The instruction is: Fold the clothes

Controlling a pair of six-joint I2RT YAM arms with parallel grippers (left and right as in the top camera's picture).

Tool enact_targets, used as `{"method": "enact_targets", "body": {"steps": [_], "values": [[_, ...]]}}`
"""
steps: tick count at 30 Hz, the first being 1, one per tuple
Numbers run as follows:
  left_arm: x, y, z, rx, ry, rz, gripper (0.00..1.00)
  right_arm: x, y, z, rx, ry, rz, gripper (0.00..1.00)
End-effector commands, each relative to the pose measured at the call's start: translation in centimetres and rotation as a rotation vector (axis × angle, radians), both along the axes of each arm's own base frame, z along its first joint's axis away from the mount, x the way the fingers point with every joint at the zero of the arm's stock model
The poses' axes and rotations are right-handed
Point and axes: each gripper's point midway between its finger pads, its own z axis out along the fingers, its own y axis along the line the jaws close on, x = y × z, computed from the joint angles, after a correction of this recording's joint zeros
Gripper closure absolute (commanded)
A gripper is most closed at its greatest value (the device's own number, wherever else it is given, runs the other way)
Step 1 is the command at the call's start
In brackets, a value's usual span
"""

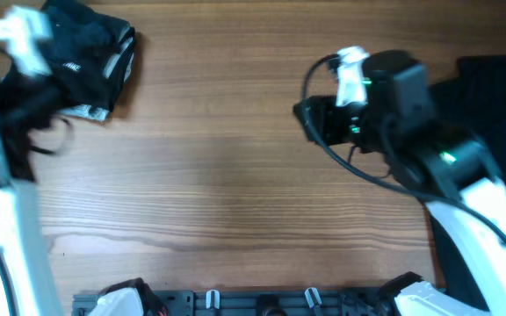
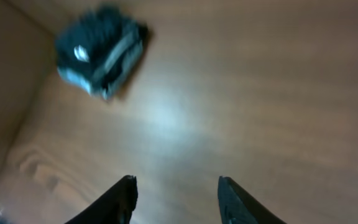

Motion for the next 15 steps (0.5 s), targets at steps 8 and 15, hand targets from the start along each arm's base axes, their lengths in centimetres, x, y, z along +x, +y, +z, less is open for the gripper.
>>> {"method": "enact_targets", "body": {"steps": [8,15], "values": [[-10.0,-7.5,-5.7,0.516,0.223,0.047,0.0,-3.4,-3.3,5.7,-0.003,-0.182,-0.051,0.0],[-10.1,-8.7,-6.5,0.543,0.241,0.005,0.0,-4.0,-3.5,2.2,-0.074,-0.039,-0.042,0.0]]}}
